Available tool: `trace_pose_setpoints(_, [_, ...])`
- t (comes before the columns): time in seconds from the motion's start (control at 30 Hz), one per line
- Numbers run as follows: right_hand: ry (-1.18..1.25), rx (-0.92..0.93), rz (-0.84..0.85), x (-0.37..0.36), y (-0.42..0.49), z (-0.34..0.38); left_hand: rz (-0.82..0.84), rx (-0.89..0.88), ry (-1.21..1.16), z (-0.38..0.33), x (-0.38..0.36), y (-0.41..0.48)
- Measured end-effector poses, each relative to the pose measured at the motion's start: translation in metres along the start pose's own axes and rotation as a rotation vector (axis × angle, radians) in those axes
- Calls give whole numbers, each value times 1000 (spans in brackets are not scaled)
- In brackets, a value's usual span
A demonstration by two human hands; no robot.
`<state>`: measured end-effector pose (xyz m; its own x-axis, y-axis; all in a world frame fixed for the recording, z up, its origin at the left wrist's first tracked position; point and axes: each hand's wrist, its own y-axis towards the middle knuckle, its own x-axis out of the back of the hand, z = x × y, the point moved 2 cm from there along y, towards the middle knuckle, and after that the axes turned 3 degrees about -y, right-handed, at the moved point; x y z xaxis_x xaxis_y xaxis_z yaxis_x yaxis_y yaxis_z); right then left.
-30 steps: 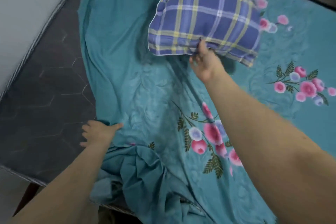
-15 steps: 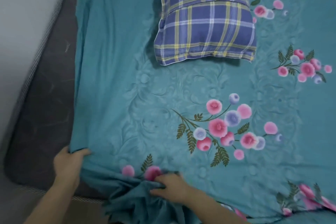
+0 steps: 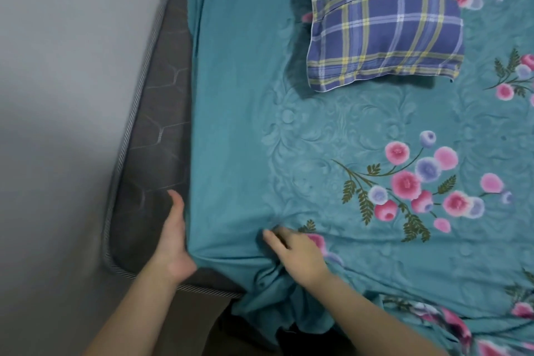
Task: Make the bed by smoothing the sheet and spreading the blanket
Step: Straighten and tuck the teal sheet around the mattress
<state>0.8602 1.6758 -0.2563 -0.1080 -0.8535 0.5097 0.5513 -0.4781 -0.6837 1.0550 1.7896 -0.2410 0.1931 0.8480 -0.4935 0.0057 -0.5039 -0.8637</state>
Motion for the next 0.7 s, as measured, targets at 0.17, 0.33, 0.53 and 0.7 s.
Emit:
trace_pose_setpoints(0.17, [-482,249,205,-33,-26,16,-85,-37,47,21,-4,-5])
trace_pose_setpoints(0.33, [-716,-34,68,-40,-41,-14,-195,-387,46,13,9,-19])
trace_pose_setpoints(0.53, [-418,-120,-140,-32,-97,-39,-224,-613,451,24,26,-44])
trace_pose_setpoints(0.7, [-149,50,-90,-68,-153,-42,-154,-358,784,41,44,-50])
